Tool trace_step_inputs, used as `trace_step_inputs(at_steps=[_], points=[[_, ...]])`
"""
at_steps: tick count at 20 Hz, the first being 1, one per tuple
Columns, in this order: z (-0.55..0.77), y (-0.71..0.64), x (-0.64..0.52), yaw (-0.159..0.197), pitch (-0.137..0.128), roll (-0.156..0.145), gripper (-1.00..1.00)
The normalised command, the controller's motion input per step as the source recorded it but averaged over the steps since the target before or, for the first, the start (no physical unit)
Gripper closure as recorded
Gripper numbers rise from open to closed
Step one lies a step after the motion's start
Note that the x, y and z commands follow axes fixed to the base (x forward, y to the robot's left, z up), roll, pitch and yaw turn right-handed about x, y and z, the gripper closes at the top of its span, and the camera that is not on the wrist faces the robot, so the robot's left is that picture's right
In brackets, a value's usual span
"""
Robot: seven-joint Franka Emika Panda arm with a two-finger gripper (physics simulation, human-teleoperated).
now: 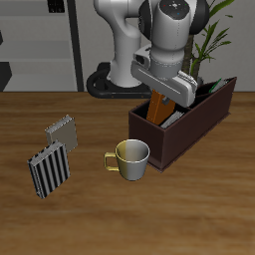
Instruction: Place the green book into the left desk caddy's left compartment and place the black book into the left desk caddy's right compartment and place the orange book into the left desk caddy's right compartment
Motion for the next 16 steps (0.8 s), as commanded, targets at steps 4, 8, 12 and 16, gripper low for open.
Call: trace_step_inputs(at_steps=[4, 8, 12, 16], points=[[0.00, 0.01, 0.06, 0.023, 0.005, 0.012, -1.00], [0.08, -0.02, -0.02, 0.014, -0.020, -0.014, -1.00], [0.03, 0.05, 0.02, 0.024, -0.006, 0.014, -1.00], [0.07, 0.04, 0.00, 0.022, -0.014, 0.006, -1.00]])
